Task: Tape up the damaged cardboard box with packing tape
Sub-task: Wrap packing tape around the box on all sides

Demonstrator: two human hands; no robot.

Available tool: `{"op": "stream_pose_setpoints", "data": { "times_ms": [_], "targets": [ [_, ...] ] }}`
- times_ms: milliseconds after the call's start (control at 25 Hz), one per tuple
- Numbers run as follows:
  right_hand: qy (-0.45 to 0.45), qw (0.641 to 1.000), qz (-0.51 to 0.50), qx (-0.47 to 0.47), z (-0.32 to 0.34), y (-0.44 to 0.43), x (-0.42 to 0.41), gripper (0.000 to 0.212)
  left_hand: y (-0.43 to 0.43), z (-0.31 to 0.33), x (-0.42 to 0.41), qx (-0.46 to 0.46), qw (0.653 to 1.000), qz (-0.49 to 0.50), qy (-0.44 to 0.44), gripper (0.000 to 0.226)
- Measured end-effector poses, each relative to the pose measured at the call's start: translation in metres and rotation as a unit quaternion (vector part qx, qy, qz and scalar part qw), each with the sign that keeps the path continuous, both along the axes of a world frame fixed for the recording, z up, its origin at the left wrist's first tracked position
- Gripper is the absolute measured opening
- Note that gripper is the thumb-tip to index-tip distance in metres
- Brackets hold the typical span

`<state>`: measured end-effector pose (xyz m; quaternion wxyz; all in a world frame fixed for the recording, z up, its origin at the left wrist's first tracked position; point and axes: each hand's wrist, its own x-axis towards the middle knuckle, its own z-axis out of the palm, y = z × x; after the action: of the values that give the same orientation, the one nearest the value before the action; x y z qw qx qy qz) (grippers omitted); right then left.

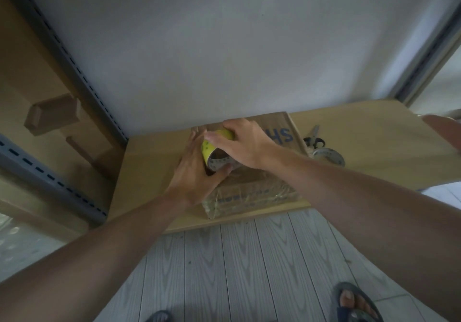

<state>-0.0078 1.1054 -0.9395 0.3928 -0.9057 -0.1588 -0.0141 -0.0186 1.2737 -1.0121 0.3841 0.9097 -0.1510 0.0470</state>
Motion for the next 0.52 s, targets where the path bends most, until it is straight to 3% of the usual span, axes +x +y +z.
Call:
{"op": "stream_pose_setpoints", "data": {
  "times_ms": [120,280,400,520],
  "targets": [
    [0.02,0.998,0.053,-0.034,0.013,-0.014,0.003,0.057,0.01,-0.01,0.011,0.006,1.0,-0.028,-0.008,0.105],
    [0.01,0.989,0.094,-0.113,0.026,-0.018,-0.001,0.059,0.009,-0.007,0.009,0.08,0.996,-0.03,-0.019,0.109],
    [-0.043,0.967,0.066,-0.241,0.044,-0.053,0.002,0.059,0.005,0.0,0.001,0.164,0.986,-0.004,0.007,0.121],
    [-0.064,0.951,0.014,-0.303,0.047,-0.113,0.001,0.056,0.003,0.006,-0.005,0.173,0.984,-0.003,0.034,0.124]
  ]
}}
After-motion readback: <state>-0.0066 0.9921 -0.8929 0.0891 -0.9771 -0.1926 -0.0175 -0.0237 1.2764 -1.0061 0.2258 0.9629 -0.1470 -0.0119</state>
